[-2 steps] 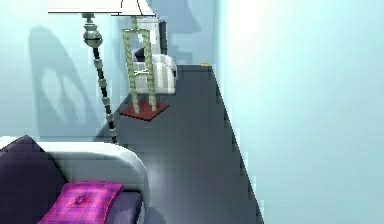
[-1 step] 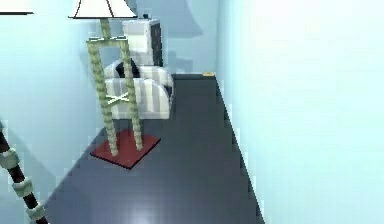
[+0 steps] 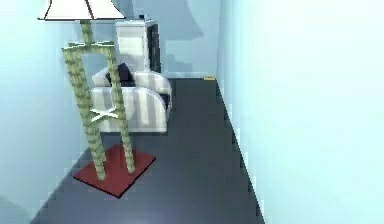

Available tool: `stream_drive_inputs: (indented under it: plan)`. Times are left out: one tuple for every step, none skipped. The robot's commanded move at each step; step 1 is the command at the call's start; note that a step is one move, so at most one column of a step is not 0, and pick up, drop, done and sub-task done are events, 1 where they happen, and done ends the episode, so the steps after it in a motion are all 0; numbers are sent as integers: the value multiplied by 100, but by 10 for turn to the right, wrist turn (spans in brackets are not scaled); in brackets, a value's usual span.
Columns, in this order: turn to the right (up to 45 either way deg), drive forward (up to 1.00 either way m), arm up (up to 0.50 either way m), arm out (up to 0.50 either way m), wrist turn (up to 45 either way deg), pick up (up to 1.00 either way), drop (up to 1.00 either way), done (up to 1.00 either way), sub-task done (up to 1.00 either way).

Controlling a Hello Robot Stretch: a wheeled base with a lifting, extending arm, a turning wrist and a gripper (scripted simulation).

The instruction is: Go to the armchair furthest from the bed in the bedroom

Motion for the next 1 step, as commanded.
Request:
stream_drive_inputs:
  plan:
    - [0,100,0,0,0,0,0,0,0]
